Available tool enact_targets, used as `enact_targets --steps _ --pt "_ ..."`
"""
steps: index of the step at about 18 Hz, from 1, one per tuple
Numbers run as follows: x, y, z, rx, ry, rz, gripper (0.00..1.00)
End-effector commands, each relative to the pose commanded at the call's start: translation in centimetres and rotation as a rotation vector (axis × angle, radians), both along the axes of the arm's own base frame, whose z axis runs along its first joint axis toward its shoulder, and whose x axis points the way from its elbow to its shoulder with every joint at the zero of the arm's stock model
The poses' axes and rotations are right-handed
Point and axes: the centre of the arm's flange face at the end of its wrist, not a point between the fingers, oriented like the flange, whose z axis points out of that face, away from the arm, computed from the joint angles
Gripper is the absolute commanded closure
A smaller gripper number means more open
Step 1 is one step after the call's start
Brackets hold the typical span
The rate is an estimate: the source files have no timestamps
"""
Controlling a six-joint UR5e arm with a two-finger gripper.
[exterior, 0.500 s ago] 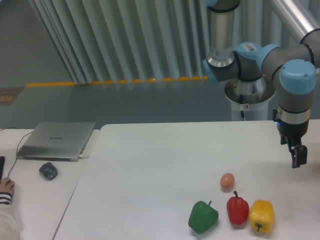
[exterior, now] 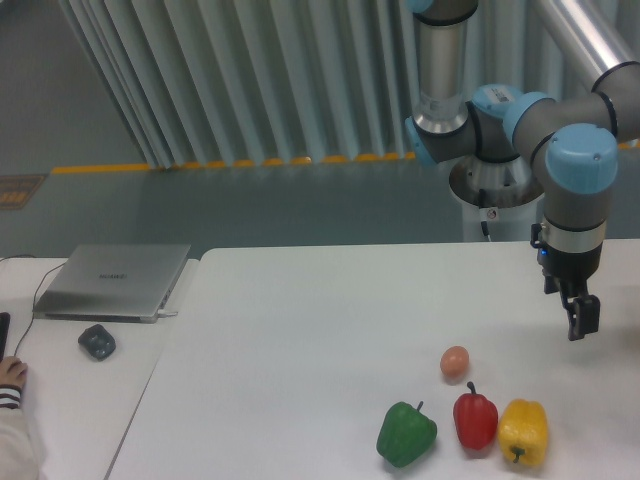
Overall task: Place the red peppers in a basket
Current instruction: 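Move the open gripper over the red bell pepper and lower it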
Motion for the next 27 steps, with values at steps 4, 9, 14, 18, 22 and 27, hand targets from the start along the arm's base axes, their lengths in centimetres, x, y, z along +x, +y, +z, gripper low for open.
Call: enact_targets --steps 4,9,14,18,22,27 --pt "0.7 -0.3 -1.3 0.053 -0.08 0.036 0.0" --pt "1.3 0.8 -1.9 0.105 -0.039 0.193 0.0" --pt "1.6 2.0 -2.0 0.151 -0.096 0.392 0.0" --pt "2.2 4.1 -1.5 0.192 -0.128 0.554 0.0" --pt "3.8 7.3 -0.9 0.221 -0.159 0.78 0.0" --pt "7.1 10.7 -1.7 0.213 -0.196 0.961 0.0"
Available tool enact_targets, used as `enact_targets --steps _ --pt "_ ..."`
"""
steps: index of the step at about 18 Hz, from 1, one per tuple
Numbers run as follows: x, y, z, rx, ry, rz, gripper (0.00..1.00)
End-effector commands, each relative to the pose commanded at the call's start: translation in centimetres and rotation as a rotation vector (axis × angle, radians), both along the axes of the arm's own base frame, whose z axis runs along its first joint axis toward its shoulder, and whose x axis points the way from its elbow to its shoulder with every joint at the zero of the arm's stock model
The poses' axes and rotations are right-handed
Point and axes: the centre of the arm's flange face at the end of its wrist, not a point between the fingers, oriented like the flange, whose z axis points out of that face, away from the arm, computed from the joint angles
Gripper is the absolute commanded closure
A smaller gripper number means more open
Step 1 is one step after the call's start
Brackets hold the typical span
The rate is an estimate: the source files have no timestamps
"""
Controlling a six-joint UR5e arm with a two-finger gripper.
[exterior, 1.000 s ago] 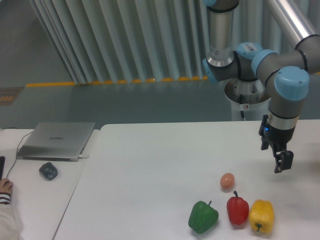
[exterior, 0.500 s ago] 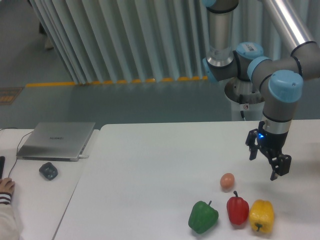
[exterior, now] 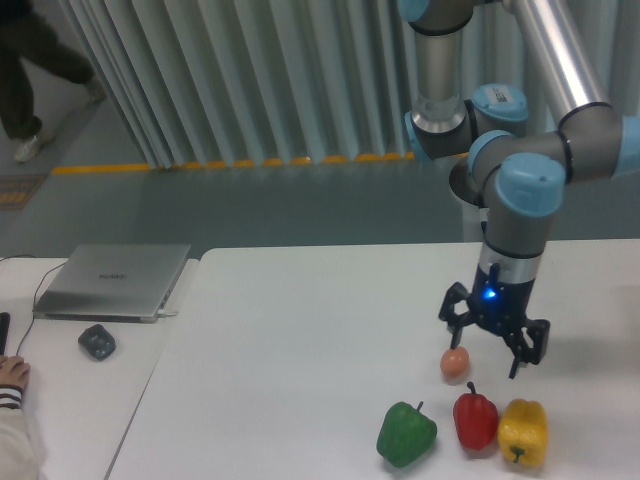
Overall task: Place the red peppers in a basket
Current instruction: 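Move the open gripper over the red bell pepper and lower it, then lower the gripper around the red pepper, nudging it between fingers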
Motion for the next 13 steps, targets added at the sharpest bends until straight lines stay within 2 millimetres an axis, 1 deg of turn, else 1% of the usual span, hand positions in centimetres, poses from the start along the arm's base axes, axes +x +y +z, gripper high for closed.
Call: enact_targets --steps 4,6,8,11,13 --pt "0.7 1.7 -2.2 -0.021 0.002 0.11 0.0" --pt "1.0 2.1 -3.2 -0.038 0.001 0.105 0.0" --pt "1.0 2.4 -3.3 -0.038 0.001 0.103 0.0" --pt "0.6 2.2 -4.0 -0.058 0.009 0.107 0.0" --pt "0.2 2.1 -3.9 -0.057 0.015 0.109 0.0"
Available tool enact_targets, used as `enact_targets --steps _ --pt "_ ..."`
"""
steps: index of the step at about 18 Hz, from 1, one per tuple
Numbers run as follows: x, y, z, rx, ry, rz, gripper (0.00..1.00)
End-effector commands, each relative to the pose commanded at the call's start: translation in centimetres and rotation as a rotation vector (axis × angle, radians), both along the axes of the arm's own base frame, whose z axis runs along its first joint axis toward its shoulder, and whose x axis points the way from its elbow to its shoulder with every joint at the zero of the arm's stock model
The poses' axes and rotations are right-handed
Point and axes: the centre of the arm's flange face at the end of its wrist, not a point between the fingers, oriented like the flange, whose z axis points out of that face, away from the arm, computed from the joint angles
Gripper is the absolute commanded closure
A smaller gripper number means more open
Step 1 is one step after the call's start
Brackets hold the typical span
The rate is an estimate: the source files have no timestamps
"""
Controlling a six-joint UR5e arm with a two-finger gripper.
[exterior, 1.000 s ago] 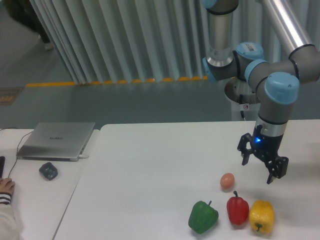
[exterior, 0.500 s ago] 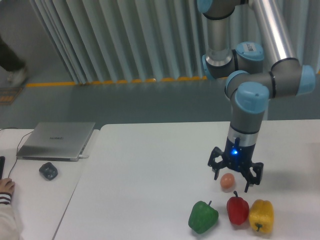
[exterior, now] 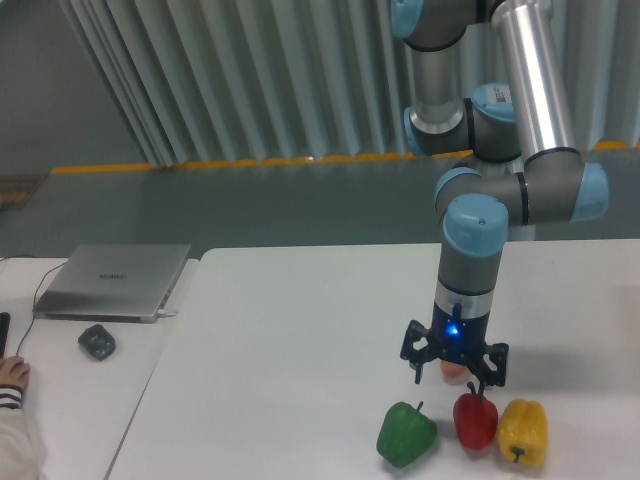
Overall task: Place the red peppers in a basket
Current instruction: 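Lower the gripper around the red pepper, nudging it between fingers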
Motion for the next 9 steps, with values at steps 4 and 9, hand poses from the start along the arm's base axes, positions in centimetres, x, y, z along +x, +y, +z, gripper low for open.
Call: enact_targets --steps 4,9 --pt "-1.6 -0.2 -0.8 -0.005 0.005 -0.008 0.0" --pt "-2.5 -0.2 -2.1 -0.016 -0.002 -0.005 0.0"
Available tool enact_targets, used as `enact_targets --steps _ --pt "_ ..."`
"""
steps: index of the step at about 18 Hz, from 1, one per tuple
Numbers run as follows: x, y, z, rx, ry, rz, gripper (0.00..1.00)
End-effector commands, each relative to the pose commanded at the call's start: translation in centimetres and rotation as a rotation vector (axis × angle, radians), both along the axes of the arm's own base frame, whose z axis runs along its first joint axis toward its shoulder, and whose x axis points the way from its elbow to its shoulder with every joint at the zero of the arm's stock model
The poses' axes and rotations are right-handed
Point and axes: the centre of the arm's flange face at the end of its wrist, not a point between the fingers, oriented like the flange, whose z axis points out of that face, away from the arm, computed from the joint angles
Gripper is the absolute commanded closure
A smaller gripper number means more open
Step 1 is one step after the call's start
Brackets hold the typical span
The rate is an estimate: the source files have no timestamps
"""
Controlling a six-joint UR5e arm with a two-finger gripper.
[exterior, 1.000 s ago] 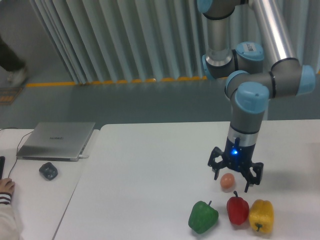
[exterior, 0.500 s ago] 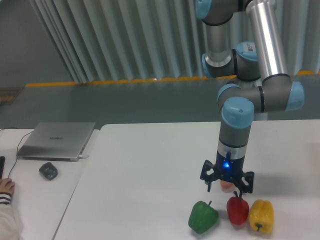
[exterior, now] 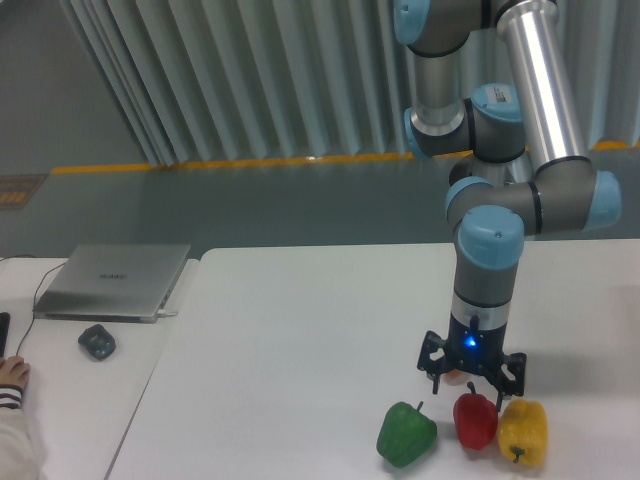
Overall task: Place the red peppers in a basket
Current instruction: 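Lower the gripper around the red pepper, nudging it between fingers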
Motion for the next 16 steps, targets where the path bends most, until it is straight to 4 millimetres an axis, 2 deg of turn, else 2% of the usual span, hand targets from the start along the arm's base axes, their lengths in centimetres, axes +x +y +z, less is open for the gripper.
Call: enact_targets --steps 10,13,16 --pt "0.3 0.0 0.7 0.008 0.008 -0.018 0.0" --pt "0.5 0.1 0.6 0.006 0.006 -0.021 0.0" --pt "1.1 0.4 -0.5 -0.011 0.0 -0.029 0.0"
